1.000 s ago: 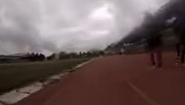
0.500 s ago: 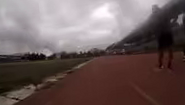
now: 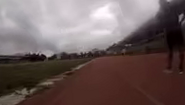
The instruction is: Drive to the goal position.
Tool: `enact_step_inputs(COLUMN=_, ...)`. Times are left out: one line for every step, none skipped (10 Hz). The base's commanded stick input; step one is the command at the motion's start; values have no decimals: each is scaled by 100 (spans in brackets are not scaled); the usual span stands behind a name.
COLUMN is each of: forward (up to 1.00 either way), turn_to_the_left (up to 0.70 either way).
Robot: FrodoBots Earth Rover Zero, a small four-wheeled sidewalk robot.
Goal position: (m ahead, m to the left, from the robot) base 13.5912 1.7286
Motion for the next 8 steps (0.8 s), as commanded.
enact_step_inputs(forward=70, turn_to_the_left=-35)
enact_step_inputs(forward=70, turn_to_the_left=0)
enact_step_inputs(forward=70, turn_to_the_left=0)
enact_step_inputs(forward=70, turn_to_the_left=3)
enact_step_inputs(forward=70, turn_to_the_left=4)
enact_step_inputs(forward=70, turn_to_the_left=1)
enact_step_inputs(forward=70, turn_to_the_left=0)
enact_step_inputs(forward=70, turn_to_the_left=0)
